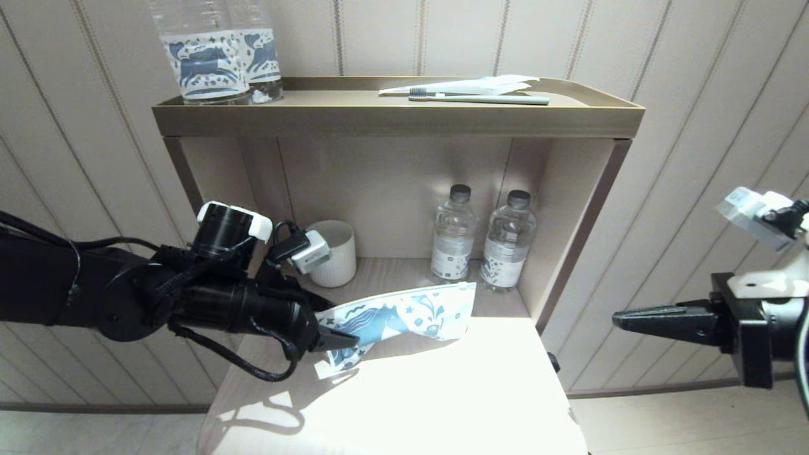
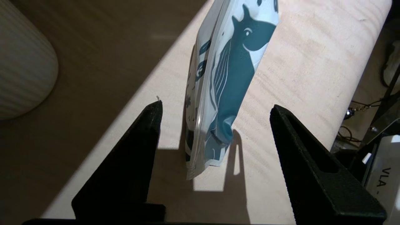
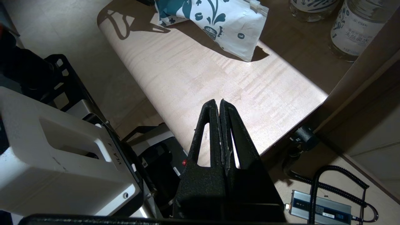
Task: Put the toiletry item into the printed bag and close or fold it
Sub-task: Close the strorage bag and place it on the desk
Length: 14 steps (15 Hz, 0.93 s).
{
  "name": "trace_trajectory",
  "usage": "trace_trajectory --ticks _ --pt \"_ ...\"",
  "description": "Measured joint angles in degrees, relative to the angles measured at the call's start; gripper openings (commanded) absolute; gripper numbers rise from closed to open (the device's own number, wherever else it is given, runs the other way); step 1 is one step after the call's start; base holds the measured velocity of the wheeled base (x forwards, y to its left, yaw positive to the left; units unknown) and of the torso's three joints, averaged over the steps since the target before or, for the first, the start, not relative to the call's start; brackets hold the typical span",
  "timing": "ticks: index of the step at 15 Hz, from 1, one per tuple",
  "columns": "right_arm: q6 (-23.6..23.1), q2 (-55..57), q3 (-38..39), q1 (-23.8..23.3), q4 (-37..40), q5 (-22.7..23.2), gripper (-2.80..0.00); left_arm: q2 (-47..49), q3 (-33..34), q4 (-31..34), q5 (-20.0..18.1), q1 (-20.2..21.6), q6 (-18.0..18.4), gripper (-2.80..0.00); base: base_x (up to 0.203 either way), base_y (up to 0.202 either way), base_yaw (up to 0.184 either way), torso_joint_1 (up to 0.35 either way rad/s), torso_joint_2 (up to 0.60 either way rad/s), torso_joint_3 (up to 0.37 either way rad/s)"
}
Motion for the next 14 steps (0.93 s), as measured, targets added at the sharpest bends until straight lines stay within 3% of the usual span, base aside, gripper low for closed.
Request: trace_trajectory --ticks 3,4,11,14 --pt "0.05 0.00 -0.11 0.05 0.00 0.00 -2.80 -4.21 0.41 0.16 0.42 0.07 -0.07 0.00 0.000 0.000 0.000 0.000 0.00 0.000" --pt "0.05 -0.02 -0.17 0.06 -0.02 -0.02 -2.80 -6.03 1.21 0.22 0.76 0.13 -0.08 -2.80 0.000 0.000 0.000 0.000 0.00 0.000" --pt "-0.01 -1.49 1.44 0.00 -0.02 -0.05 -2.80 -21.83 13.40 0.20 6.32 0.07 -4.76 -2.80 0.000 0.000 0.000 0.000 0.00 0.000" --pt "0.38 -3.94 2.70 -0.42 0.22 -0.42 -2.80 -31.13 18.64 0.60 12.22 0.13 -8.26 -2.80 0.000 0.000 0.000 0.000 0.00 0.000"
